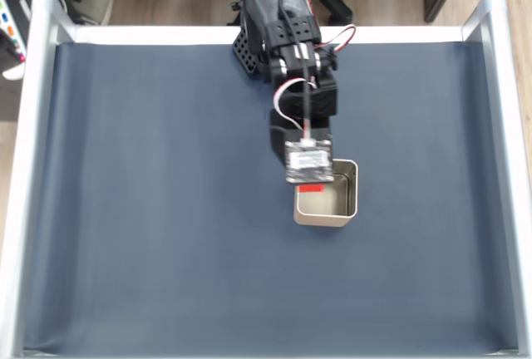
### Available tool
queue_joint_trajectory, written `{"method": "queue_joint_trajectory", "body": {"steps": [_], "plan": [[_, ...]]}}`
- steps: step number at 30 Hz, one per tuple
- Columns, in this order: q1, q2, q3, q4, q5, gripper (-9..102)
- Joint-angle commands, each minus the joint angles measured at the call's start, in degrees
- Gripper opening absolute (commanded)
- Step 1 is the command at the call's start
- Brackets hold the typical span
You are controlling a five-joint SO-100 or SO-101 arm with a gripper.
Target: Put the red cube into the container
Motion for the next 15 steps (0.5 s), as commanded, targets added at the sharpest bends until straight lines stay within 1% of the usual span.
{"method": "queue_joint_trajectory", "body": {"steps": [1, 9, 15], "plan": [[-1.3, -1.1, -3.7, -0.3, 1.7, 0], [-3.2, -5.4, -4.0, -2.9, 3.6, 0], [-4.1, -7.5, -2.3, -6.4, 4.7, 0]]}}
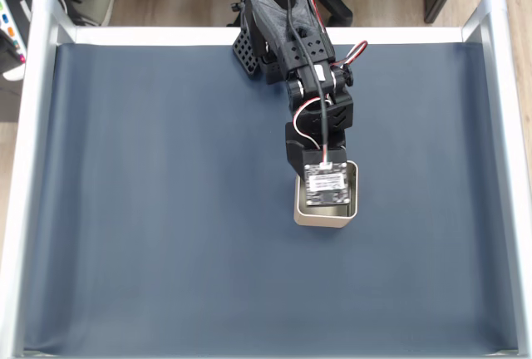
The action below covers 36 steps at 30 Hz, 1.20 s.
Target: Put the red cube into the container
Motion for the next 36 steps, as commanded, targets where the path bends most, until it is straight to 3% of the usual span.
{"method": "queue_joint_trajectory", "body": {"steps": [1, 28, 36], "plan": [[-1.1, -0.5, -1.1, -2.6, 0.9, 0], [-2.0, -4.0, 5.3, -9.1, 1.9, 0], [-1.4, -3.3, 6.2, -9.1, 2.4, 9]]}}
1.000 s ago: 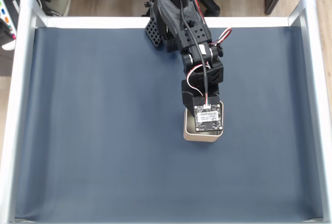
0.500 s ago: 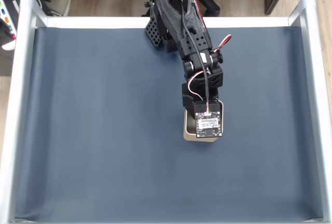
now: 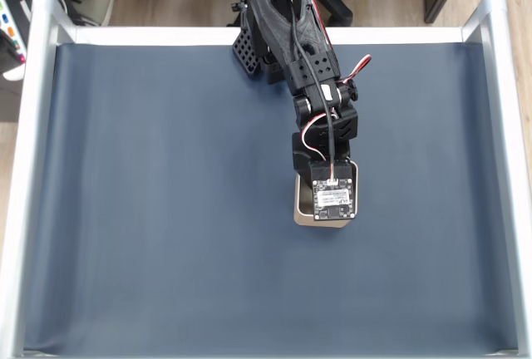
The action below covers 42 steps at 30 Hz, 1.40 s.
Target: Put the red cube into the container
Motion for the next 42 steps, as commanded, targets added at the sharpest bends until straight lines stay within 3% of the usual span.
{"method": "queue_joint_trajectory", "body": {"steps": [1, 29, 38, 42], "plan": [[0.8, 1.1, -0.2, -0.8, 0.5, 10], [1.6, 2.9, 0.4, -1.0, -1.1, 20], [1.6, 3.2, 0.4, -2.2, -0.8, 19], [1.6, 4.1, 0.0, -2.4, -0.5, 11]]}}
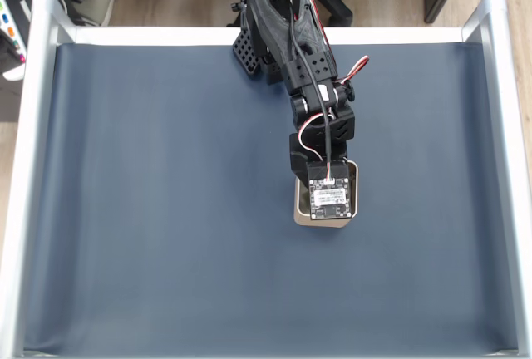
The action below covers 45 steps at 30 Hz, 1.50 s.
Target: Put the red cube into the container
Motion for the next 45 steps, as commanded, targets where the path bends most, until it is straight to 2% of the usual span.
{"method": "queue_joint_trajectory", "body": {"steps": [1, 4, 12, 19, 26, 36, 45], "plan": [[0.5, 3.5, -1.1, -0.8, 0.5, 8], [0.5, 4.6, -2.4, -0.6, 0.8, 0], [1.5, 10.4, -6.5, 2.2, -0.3, 0], [7.4, 19.3, -5.1, 2.3, -3.8, 0], [14.4, 35.3, 11.4, 0.4, -9.4, 0], [18.5, 64.6, 38.8, -1.1, -13.1, 0], [19.2, 74.1, 49.7, -0.4, -12.5, 0]]}}
